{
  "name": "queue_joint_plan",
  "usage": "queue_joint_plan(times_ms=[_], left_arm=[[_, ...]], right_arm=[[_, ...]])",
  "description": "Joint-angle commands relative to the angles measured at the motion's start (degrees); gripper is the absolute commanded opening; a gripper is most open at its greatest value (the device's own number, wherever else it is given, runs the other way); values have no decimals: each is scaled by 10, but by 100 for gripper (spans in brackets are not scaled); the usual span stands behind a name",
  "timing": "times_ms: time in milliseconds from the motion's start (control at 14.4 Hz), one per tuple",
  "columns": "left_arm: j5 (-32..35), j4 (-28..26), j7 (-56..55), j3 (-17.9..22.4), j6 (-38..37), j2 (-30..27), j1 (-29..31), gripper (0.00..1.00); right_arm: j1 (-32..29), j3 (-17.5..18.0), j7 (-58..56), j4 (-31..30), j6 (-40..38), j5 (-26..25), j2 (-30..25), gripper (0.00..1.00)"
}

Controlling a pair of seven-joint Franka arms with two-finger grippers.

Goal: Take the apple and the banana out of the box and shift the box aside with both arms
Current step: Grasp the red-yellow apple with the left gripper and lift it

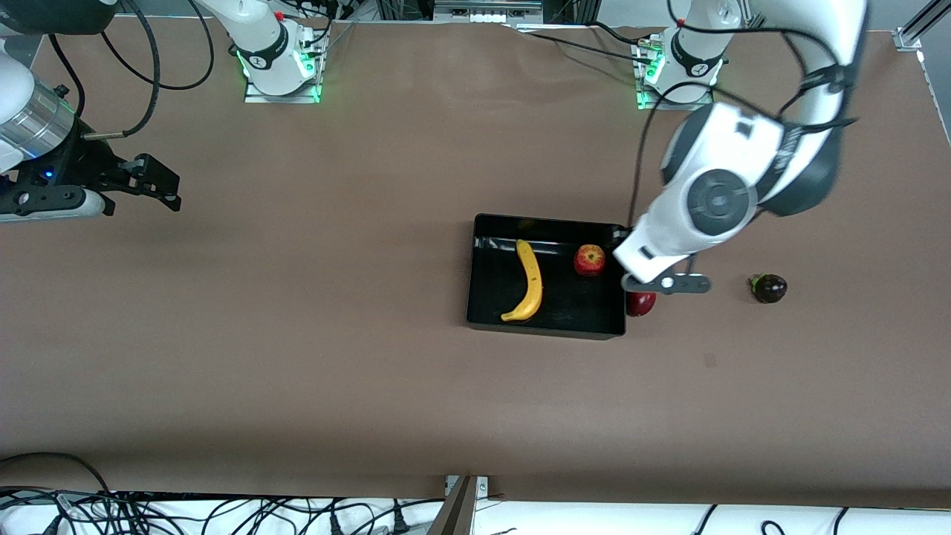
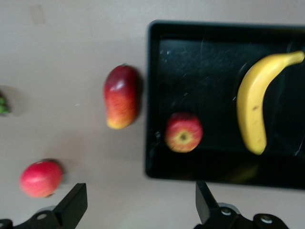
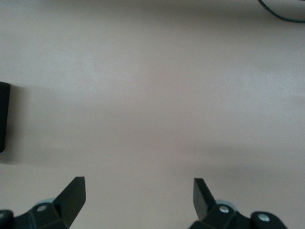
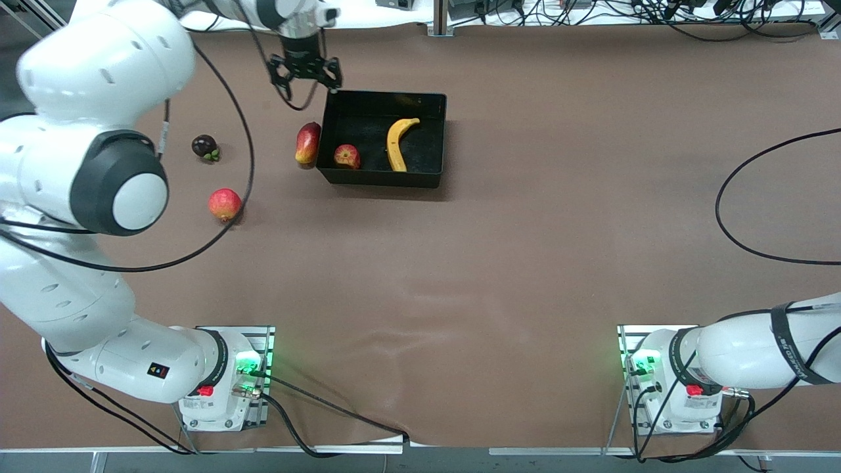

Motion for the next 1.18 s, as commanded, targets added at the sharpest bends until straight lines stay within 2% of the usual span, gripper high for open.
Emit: queue_joint_plan(times_ms=[0, 139, 278, 625, 903, 1111], left_arm=[[11, -18, -49, 3, 62, 25, -24, 100], [16, -88, -100, 5, 154, 28, -64, 100], [40, -142, -107, 4, 218, 23, -66, 100], [67, -164, -108, 3, 226, 43, -72, 100], [85, -202, -107, 3, 317, 58, -73, 100], [95, -207, -107, 4, 335, 72, -68, 100]], right_arm=[[-1, 1, -7, 3, -6, 0, -4, 100], [-1, 0, -7, 3, -6, 0, -4, 100], [-1, 0, -7, 3, -6, 0, -4, 100], [-1, -1, -7, 3, -7, -1, -3, 100], [-2, -1, -7, 3, -7, -1, -3, 100], [-1, -1, -7, 3, -7, -1, -3, 100]])
